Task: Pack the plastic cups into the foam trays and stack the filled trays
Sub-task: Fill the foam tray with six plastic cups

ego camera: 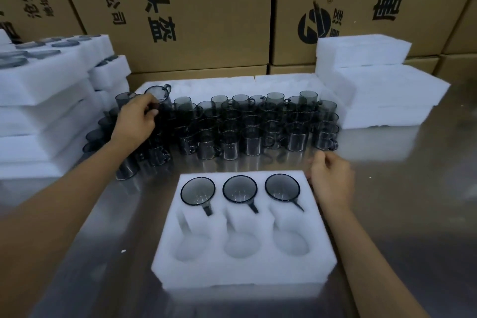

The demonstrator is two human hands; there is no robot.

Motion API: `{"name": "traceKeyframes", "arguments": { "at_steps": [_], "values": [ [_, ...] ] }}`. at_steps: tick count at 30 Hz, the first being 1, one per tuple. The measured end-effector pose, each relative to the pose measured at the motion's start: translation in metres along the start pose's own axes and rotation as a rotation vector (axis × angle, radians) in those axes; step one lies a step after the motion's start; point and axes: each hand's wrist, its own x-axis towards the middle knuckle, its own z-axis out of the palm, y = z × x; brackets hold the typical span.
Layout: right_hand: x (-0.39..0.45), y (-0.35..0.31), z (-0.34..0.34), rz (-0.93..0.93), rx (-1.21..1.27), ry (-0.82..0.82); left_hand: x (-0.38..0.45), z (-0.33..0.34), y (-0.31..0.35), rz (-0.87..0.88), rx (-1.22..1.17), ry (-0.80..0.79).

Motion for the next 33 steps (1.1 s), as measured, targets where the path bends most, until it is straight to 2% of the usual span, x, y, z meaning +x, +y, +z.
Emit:
{"name": "traceKeyframes", "arguments": {
  "at_steps": [4, 7, 10, 13, 16, 18, 21, 27, 33],
  "values": [
    [-0.004, -0.001, -0.009, 0.053, 0.184, -0.060, -0.035, -0.014, 0.052, -0.086, -0.336, -0.083],
    [-0.010, -0.004, -0.021, 0.110, 0.362, -0.104, -0.069, -0.023, 0.102, -0.258, -0.753, -0.131],
    [-0.017, -0.021, -0.035, 0.001, 0.365, -0.108, -0.103, -0.035, 0.145, -0.274, -0.963, -0.196],
    [-0.041, -0.044, -0.045, -0.173, 0.438, -0.220, -0.131, -0.047, 0.167, -0.160, -0.900, -0.281],
    [-0.066, -0.056, -0.046, -0.307, 0.428, -0.413, -0.153, -0.053, 0.176, -0.080, -0.770, -0.276],
    [-0.077, -0.063, -0.043, -0.360, 0.399, -0.516, -0.164, -0.055, 0.180, -0.060, -0.779, -0.273],
    [-0.088, -0.070, -0.038, -0.403, 0.349, -0.528, -0.172, -0.057, 0.178, -0.054, -0.836, -0.285],
    [-0.098, -0.072, -0.033, -0.359, 0.351, -0.509, -0.176, -0.053, 0.175, -0.016, -0.884, -0.270],
    [-0.092, -0.069, -0.041, -0.136, 0.475, -0.596, -0.178, -0.047, 0.172, -0.008, -0.766, -0.221]
  ]
}}
